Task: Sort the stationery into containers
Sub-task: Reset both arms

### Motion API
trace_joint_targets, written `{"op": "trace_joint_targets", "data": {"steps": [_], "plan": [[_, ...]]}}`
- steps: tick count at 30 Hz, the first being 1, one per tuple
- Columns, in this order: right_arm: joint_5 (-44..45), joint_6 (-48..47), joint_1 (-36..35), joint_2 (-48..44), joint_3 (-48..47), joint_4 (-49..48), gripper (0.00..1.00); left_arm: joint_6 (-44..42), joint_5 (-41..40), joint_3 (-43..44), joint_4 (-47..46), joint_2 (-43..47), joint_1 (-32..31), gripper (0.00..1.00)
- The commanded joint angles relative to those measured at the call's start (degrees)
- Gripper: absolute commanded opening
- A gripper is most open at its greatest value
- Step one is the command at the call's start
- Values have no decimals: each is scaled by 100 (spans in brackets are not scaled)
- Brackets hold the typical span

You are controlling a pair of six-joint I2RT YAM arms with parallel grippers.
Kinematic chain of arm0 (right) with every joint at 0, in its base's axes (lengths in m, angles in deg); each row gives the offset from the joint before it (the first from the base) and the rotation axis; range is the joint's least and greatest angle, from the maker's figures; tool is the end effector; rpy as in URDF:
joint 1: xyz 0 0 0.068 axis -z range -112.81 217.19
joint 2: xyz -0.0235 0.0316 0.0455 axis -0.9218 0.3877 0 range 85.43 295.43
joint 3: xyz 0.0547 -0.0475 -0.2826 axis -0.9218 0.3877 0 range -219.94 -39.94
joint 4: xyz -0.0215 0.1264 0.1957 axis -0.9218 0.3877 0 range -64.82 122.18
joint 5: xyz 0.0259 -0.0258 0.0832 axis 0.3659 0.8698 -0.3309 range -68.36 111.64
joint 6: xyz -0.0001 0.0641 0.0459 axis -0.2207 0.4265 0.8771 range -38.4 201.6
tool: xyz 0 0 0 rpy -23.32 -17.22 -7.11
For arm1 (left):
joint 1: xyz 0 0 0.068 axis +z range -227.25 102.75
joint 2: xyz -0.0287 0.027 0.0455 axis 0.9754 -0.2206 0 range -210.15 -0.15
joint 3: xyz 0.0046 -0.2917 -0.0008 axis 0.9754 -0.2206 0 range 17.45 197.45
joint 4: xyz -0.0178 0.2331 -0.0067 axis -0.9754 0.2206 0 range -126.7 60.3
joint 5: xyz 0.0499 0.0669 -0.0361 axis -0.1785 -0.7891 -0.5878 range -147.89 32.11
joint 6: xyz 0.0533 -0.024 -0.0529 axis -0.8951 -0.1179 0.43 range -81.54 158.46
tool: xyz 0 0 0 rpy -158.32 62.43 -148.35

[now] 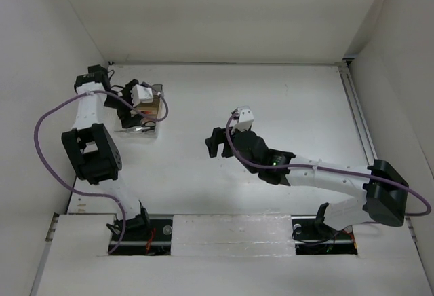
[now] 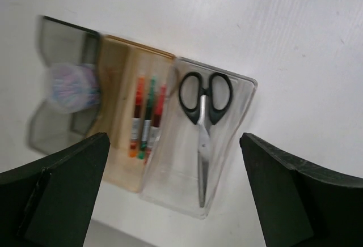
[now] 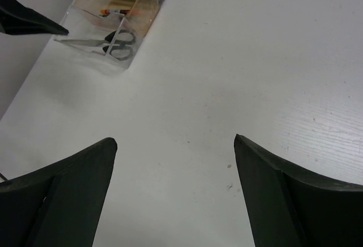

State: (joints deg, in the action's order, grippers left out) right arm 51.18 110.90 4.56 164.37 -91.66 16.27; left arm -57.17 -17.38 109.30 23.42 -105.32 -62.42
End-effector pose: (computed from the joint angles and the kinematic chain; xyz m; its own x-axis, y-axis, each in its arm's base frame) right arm 0.1724 0.2606 0.3049 -0.3986 0.1559 -0.9038 -0.4155 0.8478 0.3295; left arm 0.3527 0.0480 0.2757 0.0753 0.8027 -0.5916 0.9237 0.1674 0.3447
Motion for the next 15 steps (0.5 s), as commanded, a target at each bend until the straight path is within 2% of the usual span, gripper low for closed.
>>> {"op": "trace_joint_targets", "data": {"steps": [1,2,4,5,6,7,9,10,11,12,13,15], "plan": [[-54,-82,32,-63,-286,-94,90,264,939,439,212,953,64,100],[-54,-82,32,-63,-286,-94,90,909,1045,508,-15,1093,64,100],[-54,-143,32,-133,-233,-94,92,1650,1291,509,-725,1575,64,100],[25,-144,32,-211,-233,-24,99,2097,1293,509,-1025,1761,64,100],[26,-222,-29,-212,-233,55,99,3215,1362,370,-1368,1945,64,100],[121,-275,-30,-360,-233,143,99,3905,1311,290,-2241,2356,64,100],[288,-328,-82,-493,-399,493,99,5337,628,-25,-3177,2789,64,100],[359,-328,-83,-641,-461,669,99,6824,155,-149,-3660,3017,64,100],[438,-381,-83,-730,-531,854,99,7526,-1112,-246,-4344,3454,64,100],[587,-433,-83,-818,-601,1256,99,8090,-1707,-308,-4472,3650,64,100],[666,-434,-83,-905,-741,1477,99,8409,-2044,-378,-4474,3835,64,100],[798,-434,-83,-1204,-883,1917,99,8342,-2187,-448,-4229,4389,64,100]]}}
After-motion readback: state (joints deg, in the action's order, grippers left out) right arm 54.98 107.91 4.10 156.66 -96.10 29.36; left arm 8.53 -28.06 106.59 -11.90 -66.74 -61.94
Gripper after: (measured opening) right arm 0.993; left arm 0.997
